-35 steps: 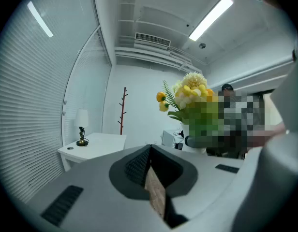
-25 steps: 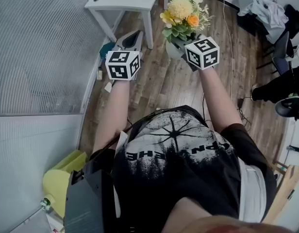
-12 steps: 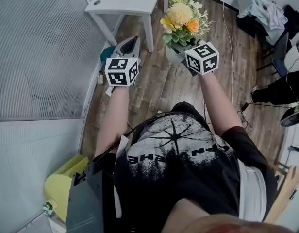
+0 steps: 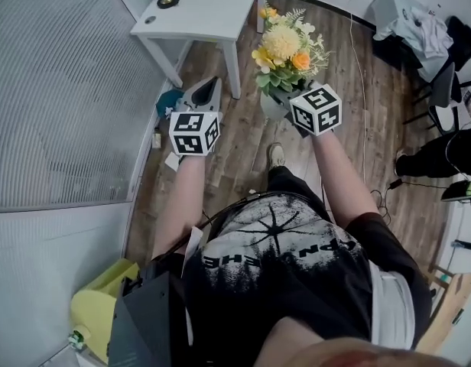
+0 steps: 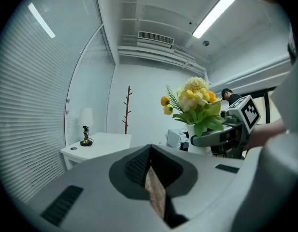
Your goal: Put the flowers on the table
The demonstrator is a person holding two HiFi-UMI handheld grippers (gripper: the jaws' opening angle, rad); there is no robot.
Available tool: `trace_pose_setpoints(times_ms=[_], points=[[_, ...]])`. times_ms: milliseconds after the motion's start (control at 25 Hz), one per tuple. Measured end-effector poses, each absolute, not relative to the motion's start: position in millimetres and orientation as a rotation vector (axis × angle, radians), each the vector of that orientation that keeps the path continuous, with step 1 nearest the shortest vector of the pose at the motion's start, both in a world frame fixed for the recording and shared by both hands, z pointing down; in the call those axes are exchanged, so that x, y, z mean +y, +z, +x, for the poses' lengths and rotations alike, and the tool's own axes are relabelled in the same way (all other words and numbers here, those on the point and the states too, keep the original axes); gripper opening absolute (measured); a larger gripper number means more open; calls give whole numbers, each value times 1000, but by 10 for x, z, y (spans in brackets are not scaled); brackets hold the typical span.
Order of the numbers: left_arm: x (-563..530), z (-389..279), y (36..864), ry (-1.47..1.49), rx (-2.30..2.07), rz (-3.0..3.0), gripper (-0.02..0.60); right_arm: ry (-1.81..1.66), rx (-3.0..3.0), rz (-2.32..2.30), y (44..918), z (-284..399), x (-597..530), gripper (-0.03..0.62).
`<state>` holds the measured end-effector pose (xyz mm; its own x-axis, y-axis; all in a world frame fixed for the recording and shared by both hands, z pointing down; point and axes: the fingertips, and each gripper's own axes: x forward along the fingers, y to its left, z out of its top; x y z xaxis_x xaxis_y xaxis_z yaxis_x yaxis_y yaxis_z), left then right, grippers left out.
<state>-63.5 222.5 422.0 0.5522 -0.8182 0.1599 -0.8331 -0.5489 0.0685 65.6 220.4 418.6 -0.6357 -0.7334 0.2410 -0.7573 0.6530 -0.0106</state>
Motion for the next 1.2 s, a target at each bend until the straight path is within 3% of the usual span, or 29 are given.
trace_pose_setpoints(times_ms=[1200], points=[[-313, 216, 4240, 204, -1657, 2474, 12, 110, -2794, 955, 4173, 1588, -636, 247]])
